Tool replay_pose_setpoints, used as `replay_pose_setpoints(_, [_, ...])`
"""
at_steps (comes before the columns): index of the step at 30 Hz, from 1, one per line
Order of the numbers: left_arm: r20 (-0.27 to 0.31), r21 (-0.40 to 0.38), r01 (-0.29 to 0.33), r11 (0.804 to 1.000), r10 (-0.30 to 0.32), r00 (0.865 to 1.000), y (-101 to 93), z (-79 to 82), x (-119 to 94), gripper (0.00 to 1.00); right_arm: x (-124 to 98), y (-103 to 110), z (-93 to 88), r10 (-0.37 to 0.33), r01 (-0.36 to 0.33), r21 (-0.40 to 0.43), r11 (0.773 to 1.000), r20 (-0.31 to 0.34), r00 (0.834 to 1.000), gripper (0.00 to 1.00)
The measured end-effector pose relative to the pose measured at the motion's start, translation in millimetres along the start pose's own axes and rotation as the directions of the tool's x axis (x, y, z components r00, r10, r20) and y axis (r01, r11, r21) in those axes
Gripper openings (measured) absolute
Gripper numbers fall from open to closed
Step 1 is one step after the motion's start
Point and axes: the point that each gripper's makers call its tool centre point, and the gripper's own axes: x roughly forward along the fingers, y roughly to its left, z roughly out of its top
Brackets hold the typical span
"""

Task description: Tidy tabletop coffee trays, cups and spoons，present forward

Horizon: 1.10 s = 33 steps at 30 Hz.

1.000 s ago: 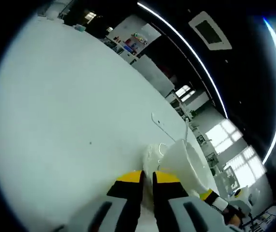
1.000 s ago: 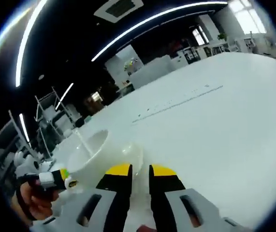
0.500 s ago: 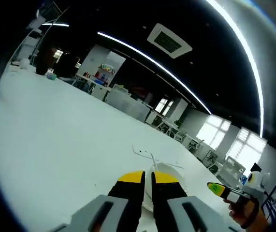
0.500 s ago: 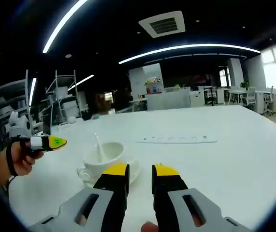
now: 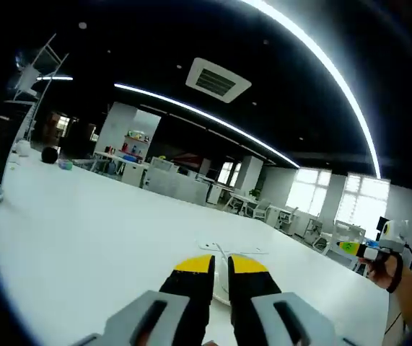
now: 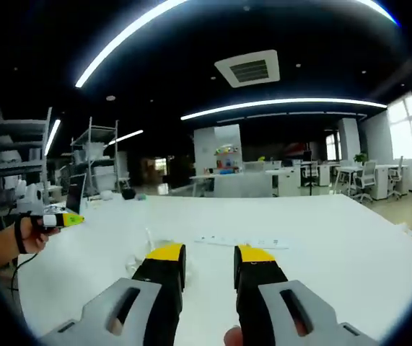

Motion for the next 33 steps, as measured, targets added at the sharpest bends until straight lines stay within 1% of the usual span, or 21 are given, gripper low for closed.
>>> replay_pose_setpoints(1, [0.016, -0.027, 0.012, 1.000, -0.012, 1.000, -1.2, 5.7, -5.1, 0.10, -6.0, -7.9, -1.2, -0.040, 0.040, -0.032, 0.999, -0.003, 0.999, 0.28])
replay_pose_setpoints(2, [0.016, -0.032, 0.014, 0.999, -0.013, 1.000, -1.1, 8.8, -10.7, 0.10, -11.3, -13.1, -0.8, -0.064, 0.064, -0.062, 0.996, 0.005, 0.998, 0.28])
replay_pose_setpoints(3, [0.022, -0.019, 0.019, 1.000, -0.018, 1.000, -2.7, 11.5, -15.5, 0.10, -16.3, -16.4, -2.1, -0.080, 0.080, -0.063, 0.995, 0.007, 0.997, 0.29])
replay_pose_setpoints(5, [0.049, 0.025, 0.005, 1.000, -0.006, 0.999, 0.0, 17.9, -25.0, 0.10, -26.6, -21.2, -1.7, -0.087, 0.087, -0.016, 0.996, 0.020, 0.996, 0.29])
replay_pose_setpoints(6, [0.050, 0.027, 0.001, 1.000, -0.003, 0.999, 0.3, 18.1, -29.3, 0.10, -32.2, -25.1, -0.9, -0.102, 0.102, -0.007, 0.995, 0.027, 0.994, 0.30])
replay_pose_setpoints(8, [0.065, 0.060, 0.003, 0.998, -0.007, 0.998, 0.2, 21.0, -36.0, 0.10, -43.1, -34.8, -1.8, -0.140, 0.140, -0.013, 0.990, 0.020, 0.990, 0.32])
replay_pose_setpoints(9, [0.068, 0.073, -0.018, 0.997, 0.013, 0.998, 3.2, 21.0, -38.8, 0.10, -50.7, -41.2, -1.6, -0.168, 0.168, -0.025, 0.985, 0.026, 0.986, 0.32])
replay_pose_setpoints(10, [0.066, 0.104, -0.030, 0.994, 0.023, 0.998, 4.6, 20.3, -41.7, 0.10, -54.1, -42.5, -2.2, -0.169, 0.170, -0.019, 0.985, 0.026, 0.985, 0.32])
replay_pose_setpoints(11, [0.071, 0.124, -0.026, 0.992, 0.017, 0.997, 3.0, 19.6, -44.5, 0.10, -59.2, -45.5, -2.0, -0.177, 0.177, -0.006, 0.984, 0.033, 0.984, 0.33])
replay_pose_setpoints(13, [0.074, 0.147, -0.049, 0.988, 0.038, 0.997, 6.8, 17.5, -50.0, 0.11, -68.9, -48.0, -2.8, -0.178, 0.177, 0.015, 0.984, 0.040, 0.983, 0.33])
replay_pose_setpoints(14, [0.086, 0.175, -0.058, 0.983, 0.044, 0.995, 8.5, 16.5, -54.9, 0.13, -73.3, -47.1, -3.7, -0.174, 0.173, 0.018, 0.985, 0.042, 0.984, 0.34])
replay_pose_setpoints(15, [0.089, 0.181, -0.055, 0.982, 0.039, 0.995, 8.2, 15.6, -57.6, 0.16, -76.2, -46.0, -4.0, -0.169, 0.169, 0.018, 0.986, 0.045, 0.985, 0.34])
replay_pose_setpoints(16, [0.097, 0.220, -0.059, 0.974, 0.038, 0.995, 9.8, 15.0, -62.5, 0.19, -81.1, -42.2, -4.1, -0.151, 0.151, 0.006, 0.989, 0.056, 0.987, 0.35])
replay_pose_setpoints(18, [0.106, 0.259, -0.092, 0.961, 0.066, 0.992, 14.7, 12.8, -71.1, 0.19, -88.0, -36.5, -7.5, -0.122, 0.123, -0.014, 0.992, 0.059, 0.991, 0.36])
replay_pose_setpoints(20, [0.118, 0.257, -0.109, 0.960, 0.081, 0.990, 17.9, 10.9, -79.8, 0.20, -94.3, -31.4, -11.2, -0.094, 0.096, -0.037, 0.995, 0.067, 0.993, 0.38])
replay_pose_setpoints(22, [0.144, 0.268, -0.147, 0.952, 0.111, 0.983, 23.1, 11.0, -90.4, 0.21, -100.6, -29.2, -15.7, -0.089, 0.092, -0.042, 0.995, 0.070, 0.994, 0.39])
replay_pose_setpoints(25, [0.184, 0.306, -0.217, 0.927, 0.166, 0.969, 31.9, 11.9, -107.4, 0.26, -109.9, -25.3, -19.8, -0.085, 0.089, -0.042, 0.995, 0.093, 0.992, 0.42])
replay_pose_setpoints(27, [0.189, 0.314, -0.257, 0.914, 0.205, 0.960, 37.6, 9.8, -117.0, 0.28, -114.4, -27.5, -22.0, -0.117, 0.123, -0.053, 0.991, 0.100, 0.988, 0.43])
replay_pose_setpoints(29, [0.216, 0.330, -0.305, 0.894, 0.242, 0.946, 43.4, 11.6, -126.8, 0.30, -117.2, -30.7, -26.2, -0.153, 0.158, -0.052, 0.986, 0.091, 0.984, 0.43])
replay_pose_setpoints(30, [0.218, 0.330, -0.306, 0.893, 0.244, 0.945, 43.4, 11.2, -127.9, 0.30, -118.3, -30.8, -28.2, -0.168, 0.175, -0.060, 0.983, 0.095, 0.981, 0.43])
replay_pose_setpoints(33, [0.223, 0.311, -0.332, 0.891, 0.271, 0.936, 49.7, 7.9, -139.0, 0.30, -117.2, -30.2, -34.8, -0.183, 0.188, -0.053, 0.981, 0.087, 0.979, 0.43])
